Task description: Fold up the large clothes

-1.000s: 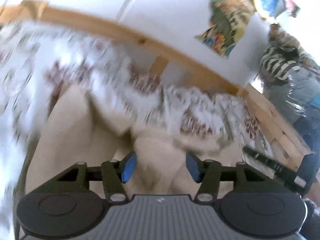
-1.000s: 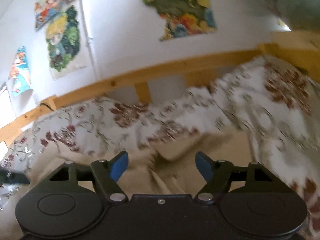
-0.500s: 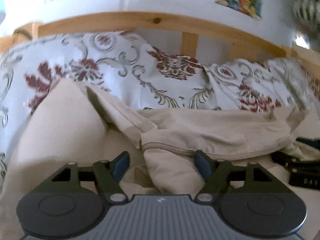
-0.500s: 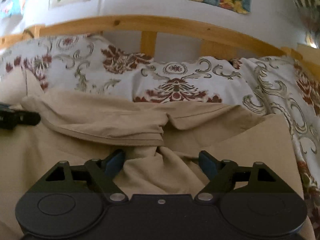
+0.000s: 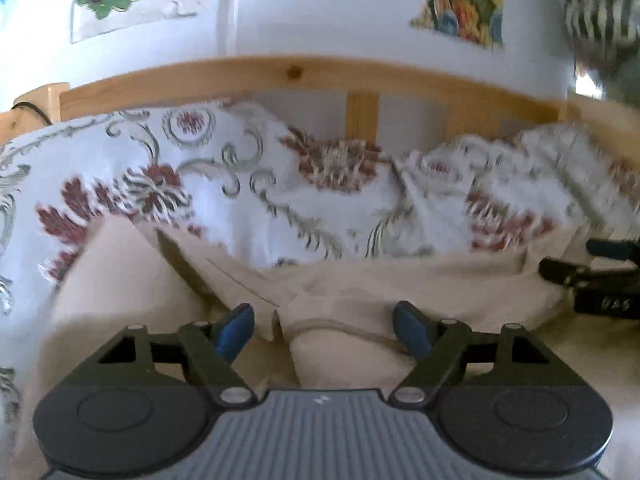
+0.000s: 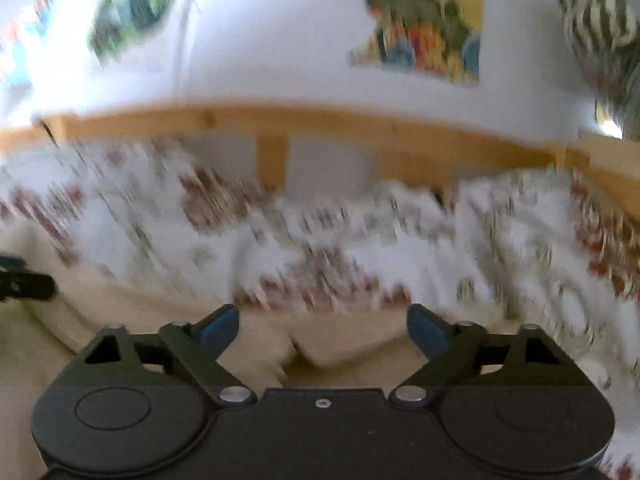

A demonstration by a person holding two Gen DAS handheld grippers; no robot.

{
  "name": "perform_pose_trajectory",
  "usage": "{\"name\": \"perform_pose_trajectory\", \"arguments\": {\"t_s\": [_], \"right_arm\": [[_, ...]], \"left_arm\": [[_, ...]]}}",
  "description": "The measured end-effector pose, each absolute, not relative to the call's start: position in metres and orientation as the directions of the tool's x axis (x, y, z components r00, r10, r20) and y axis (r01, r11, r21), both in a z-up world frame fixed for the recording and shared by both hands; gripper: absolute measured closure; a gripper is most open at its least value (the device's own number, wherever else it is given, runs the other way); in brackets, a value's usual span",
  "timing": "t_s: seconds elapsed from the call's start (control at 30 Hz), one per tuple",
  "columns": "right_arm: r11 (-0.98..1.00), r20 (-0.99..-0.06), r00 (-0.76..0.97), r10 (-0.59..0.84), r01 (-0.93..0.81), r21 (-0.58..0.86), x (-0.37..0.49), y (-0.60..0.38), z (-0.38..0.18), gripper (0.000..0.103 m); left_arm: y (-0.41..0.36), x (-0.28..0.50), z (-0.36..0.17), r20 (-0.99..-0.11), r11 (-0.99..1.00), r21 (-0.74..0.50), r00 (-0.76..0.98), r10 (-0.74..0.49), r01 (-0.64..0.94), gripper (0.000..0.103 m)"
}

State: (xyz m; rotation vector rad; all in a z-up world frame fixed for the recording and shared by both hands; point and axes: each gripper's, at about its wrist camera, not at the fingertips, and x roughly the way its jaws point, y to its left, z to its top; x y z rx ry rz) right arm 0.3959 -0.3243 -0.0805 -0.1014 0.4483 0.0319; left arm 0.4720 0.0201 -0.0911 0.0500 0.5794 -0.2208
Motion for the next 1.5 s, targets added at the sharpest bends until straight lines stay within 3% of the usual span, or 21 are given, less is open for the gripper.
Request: {"name": "perform_pose_trajectory", "arguments": {"t_s": [0.1, 0.3, 0.47, 0.53, 0.6, 0.67, 0.77, 0.97, 1.17, 1.5], "right_arm": [[0.998, -0.447, 0.894, 0.009, -0.037, -0.056, 0.400, -0.330, -0.096, 0.009], [0.996, -0.438, 0.896, 0.069, -0.039, 0.077, 0.365, -0.356, -0.062, 0.011], [0.986, -0.440, 0.883, 0.165, -0.140, 0.090, 0.302, -0.363, -0.047, 0.006], [0.990, -0.453, 0.881, 0.135, -0.132, 0.037, 0.288, -0.358, -0.055, 0.005], [0.994, -0.495, 0.866, 0.070, -0.101, -0.038, 0.286, -0.353, -0.071, 0.005], [0.994, -0.542, 0.840, 0.037, -0.085, -0.063, 0.290, -0.352, -0.088, 0.003], [0.996, -0.581, 0.813, 0.041, -0.082, -0.044, 0.298, -0.355, -0.094, 0.001], [0.993, -0.517, 0.854, 0.065, -0.106, -0.050, 0.278, -0.358, -0.069, 0.002], [0.988, -0.501, 0.862, 0.083, -0.135, -0.070, 0.267, -0.354, -0.051, 0.002], [0.987, -0.430, 0.894, 0.123, -0.157, -0.044, 0.200, -0.348, -0.001, 0.001]], "left_arm": [[0.028, 0.475, -0.098, -0.558, 0.977, -0.075, 0.804, -0.208, 0.200, 0.010], [0.048, 0.454, -0.073, -0.566, 0.975, -0.115, 0.794, -0.220, 0.188, 0.010], [0.057, 0.401, -0.056, -0.532, 0.941, -0.201, 0.776, -0.339, 0.274, 0.001], [0.048, 0.389, -0.063, -0.561, 0.938, -0.161, 0.753, -0.344, 0.308, 0.001], [0.037, 0.388, -0.078, -0.626, 0.955, -0.089, 0.730, -0.275, 0.283, 0.003], [0.038, 0.393, -0.091, -0.680, 0.965, -0.113, 0.690, -0.250, 0.238, 0.002], [0.043, 0.397, -0.099, -0.690, 0.968, -0.122, 0.683, -0.241, 0.218, 0.002], [0.047, 0.399, -0.080, -0.716, 0.975, -0.120, 0.663, -0.217, 0.189, 0.001], [0.045, 0.381, -0.051, -0.706, 0.991, -0.036, 0.699, -0.117, 0.130, 0.001], [0.038, 0.326, 0.012, -0.652, 0.987, 0.027, 0.752, -0.101, 0.156, 0.001]]}}
